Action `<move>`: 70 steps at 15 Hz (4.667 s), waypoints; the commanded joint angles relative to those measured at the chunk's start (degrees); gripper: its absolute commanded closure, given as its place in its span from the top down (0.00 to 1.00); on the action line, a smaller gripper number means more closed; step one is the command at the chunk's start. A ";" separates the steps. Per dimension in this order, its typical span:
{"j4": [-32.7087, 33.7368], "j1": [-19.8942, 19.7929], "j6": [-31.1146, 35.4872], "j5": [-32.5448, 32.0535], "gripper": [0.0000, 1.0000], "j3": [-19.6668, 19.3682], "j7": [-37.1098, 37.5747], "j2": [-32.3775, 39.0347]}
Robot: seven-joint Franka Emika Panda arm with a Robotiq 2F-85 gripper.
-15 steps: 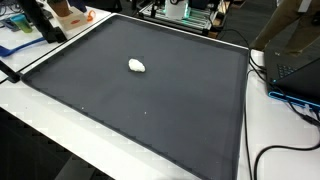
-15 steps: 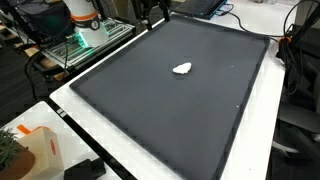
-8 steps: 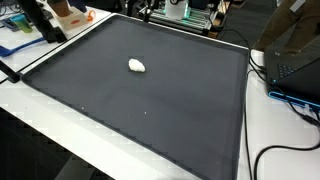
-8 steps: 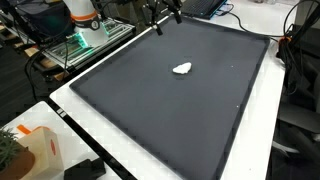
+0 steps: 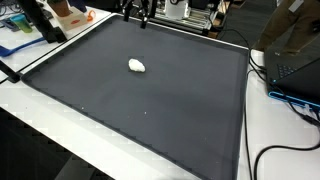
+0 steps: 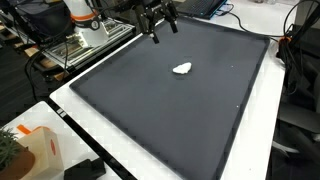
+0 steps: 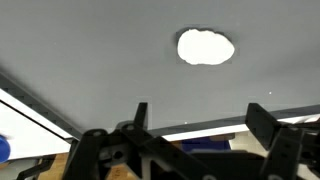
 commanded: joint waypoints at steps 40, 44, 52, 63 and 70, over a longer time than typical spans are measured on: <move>1.84 -72.63 50.67 30.31 1.00 87.43 6.26 -35.11; 2.09 -73.70 50.14 28.99 1.00 88.05 6.53 -34.00; 1.41 -71.77 47.32 28.50 1.00 85.88 4.46 -31.55; 3.88 -66.75 31.39 28.96 1.00 81.23 -2.62 -24.14; 8.80 -67.52 13.05 28.07 1.00 79.70 -9.20 -15.43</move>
